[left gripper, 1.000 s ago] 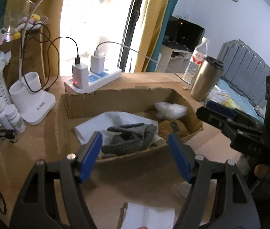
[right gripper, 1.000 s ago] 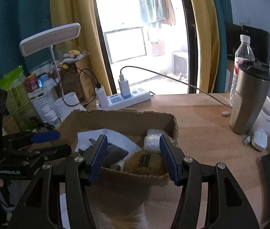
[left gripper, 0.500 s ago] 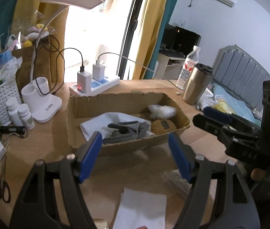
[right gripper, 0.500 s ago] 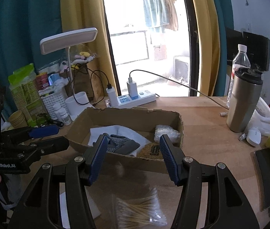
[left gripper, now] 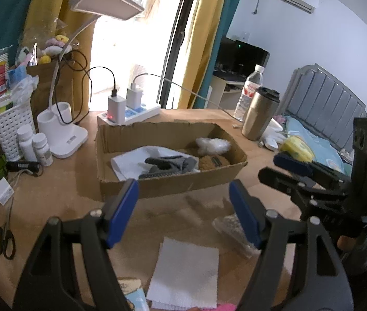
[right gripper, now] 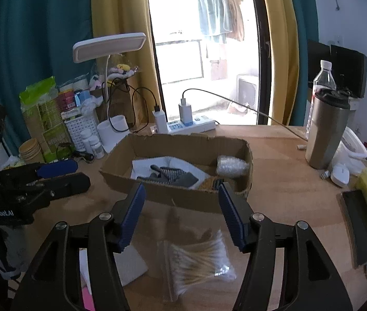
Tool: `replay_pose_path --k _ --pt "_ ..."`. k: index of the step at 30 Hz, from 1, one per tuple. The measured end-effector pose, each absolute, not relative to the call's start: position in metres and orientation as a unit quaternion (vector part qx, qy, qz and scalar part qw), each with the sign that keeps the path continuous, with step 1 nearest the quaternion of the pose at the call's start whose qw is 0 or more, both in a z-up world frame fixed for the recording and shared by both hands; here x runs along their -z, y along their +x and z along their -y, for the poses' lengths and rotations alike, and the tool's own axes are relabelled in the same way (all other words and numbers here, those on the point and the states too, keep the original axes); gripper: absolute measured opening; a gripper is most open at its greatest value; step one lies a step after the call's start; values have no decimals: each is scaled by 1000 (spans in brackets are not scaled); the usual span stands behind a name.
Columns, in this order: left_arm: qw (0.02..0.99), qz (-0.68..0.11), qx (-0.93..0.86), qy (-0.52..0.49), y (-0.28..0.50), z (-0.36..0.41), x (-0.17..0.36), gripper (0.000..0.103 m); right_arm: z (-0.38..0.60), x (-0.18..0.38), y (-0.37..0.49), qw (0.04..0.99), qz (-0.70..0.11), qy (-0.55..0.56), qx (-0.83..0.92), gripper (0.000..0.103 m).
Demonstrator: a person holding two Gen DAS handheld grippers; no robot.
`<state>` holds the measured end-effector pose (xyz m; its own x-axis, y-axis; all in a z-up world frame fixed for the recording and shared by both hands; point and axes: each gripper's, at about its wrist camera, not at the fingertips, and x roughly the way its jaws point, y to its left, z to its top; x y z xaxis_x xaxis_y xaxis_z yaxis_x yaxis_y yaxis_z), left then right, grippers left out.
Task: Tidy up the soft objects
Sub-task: 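Move both tools back from the box toward the paper towel and cotton swabs, then grasp the white paper towel with the left tool while the right tool grasps the cotton swab bag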
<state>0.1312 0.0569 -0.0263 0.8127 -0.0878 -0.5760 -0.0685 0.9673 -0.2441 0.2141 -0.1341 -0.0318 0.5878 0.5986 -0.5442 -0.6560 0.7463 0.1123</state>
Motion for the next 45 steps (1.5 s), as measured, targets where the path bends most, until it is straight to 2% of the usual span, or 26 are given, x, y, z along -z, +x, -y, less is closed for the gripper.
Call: replay_pose_path --k 12,34,39,45 --pt "937 -323 4 -136 118 -52 47 74 138 47 197 885 -302 -57 -350 71" --pt "907 -402 17 -128 125 -23 107 74 149 93 197 869 -352 -52 -342 72" --pt "896 -423 9 -132 129 -23 119 74 151 101 201 865 -362 -51 -343 80" --pt "890 -439 -6 -126 134 -22 129 74 150 107 204 862 -367 -52 -345 82"
